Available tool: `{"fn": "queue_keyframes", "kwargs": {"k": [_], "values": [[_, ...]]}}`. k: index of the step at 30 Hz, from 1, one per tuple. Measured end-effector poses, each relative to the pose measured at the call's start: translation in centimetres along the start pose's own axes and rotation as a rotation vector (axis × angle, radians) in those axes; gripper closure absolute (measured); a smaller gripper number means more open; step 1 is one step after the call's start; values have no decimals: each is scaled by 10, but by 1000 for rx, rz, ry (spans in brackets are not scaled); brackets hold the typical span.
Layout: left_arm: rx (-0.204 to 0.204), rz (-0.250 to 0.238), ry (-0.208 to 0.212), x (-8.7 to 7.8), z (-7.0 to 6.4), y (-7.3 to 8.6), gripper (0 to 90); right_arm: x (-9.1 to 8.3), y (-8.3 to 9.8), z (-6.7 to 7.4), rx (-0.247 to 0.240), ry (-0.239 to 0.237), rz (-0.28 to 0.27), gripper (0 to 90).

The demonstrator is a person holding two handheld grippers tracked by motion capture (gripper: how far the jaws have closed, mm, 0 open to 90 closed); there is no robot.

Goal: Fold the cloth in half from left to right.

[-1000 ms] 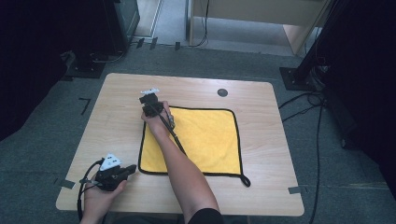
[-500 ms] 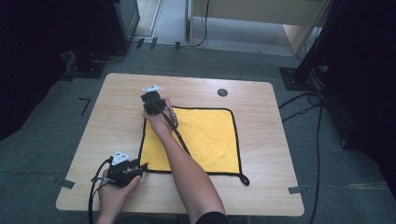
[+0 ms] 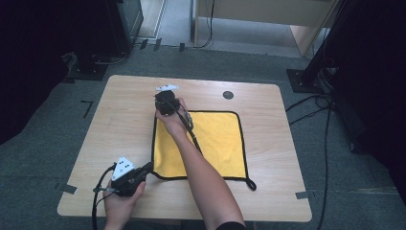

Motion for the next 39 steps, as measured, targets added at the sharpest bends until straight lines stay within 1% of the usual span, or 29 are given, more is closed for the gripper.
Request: {"fn": "queue_keyframes", "kwargs": {"k": [1,3,4,5,6,7,8,9,11,12,13,14,15,19,20,22,23,24,26,28,30,31,32,34,35,36,37,38,39], "values": [[8,-3,13,3,-7,-2,899,-7,-1,-7,15,-20,0,859],[33,-8,44,13,-26,-7,899,-20,-1,-17,46,-50,-16,858],[33,-8,44,13,-26,-7,898,-20,-1,-17,46,-50,-16,858],[44,-3,76,25,-43,-11,898,-37,1,-36,82,-73,-26,857],[44,-3,76,25,-43,-11,899,-37,1,-36,82,-73,-26,857],[69,2,99,38,-60,-14,899,-52,4,-56,108,-66,-21,858],[69,2,99,38,-60,-14,899,-57,5,-64,116,-57,-22,858],[86,14,123,52,-74,-17,898,-67,8,-78,124,-39,-23,859],[71,14,161,61,-84,-19,898,-79,13,-97,143,-16,-20,860],[64,17,171,64,-86,-19,899,-88,16,-109,154,-2,-26,860],[64,19,173,65,-87,-19,899,-94,17,-117,162,6,-28,860],[64,19,173,65,-87,-19,898,-94,17,-117,162,6,-28,860],[74,25,169,66,-86,-18,899,-103,19,-129,171,10,-34,860],[74,21,165,61,-79,-19,898,-108,18,-133,165,12,-39,860],[59,19,171,57,-72,-19,898,-106,18,-131,163,13,-43,860],[51,20,168,56,-69,-18,898,-101,18,-127,155,20,-43,860],[44,15,167,57,-69,-18,898,-97,18,-124,131,36,-38,860],[36,10,170,59,-70,-18,898,-94,18,-121,91,56,-26,859],[27,7,189,65,-77,-20,898,-89,20,-119,42,73,-9,860],[40,11,204,75,-87,-21,898,-89,21,-122,34,79,-2,859],[51,13,219,88,-101,-24,898,-92,22,-129,49,83,-4,859],[51,13,219,88,-101,-24,898,-96,23,-136,75,87,-7,860],[55,13,230,97,-111,-27,898,-99,24,-143,95,88,-12,860],[64,8,243,107,-122,-31,898,-105,27,-156,132,96,-20,860],[66,4,248,112,-127,-32,898,-109,29,-163,151,105,-23,860],[66,4,248,112,-127,-32,898,-109,29,-163,151,105,-23,860],[53,6,257,122,-134,-33,896,-116,34,-180,194,122,-31,861],[49,8,259,126,-137,-33,895,-118,36,-186,203,127,-35,861],[42,8,263,130,-139,-32,893,-121,39,-194,230,133,-39,861]]}}
Point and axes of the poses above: each handheld gripper's, and its own axes: x roughly forward along the jaws, y roughly out of its underside, z roughly to its left, the point moved 2 cm from there along x, roughly forward along the jaws, and after that the axes turned 3 degrees about -z, right-handed, at the moved point
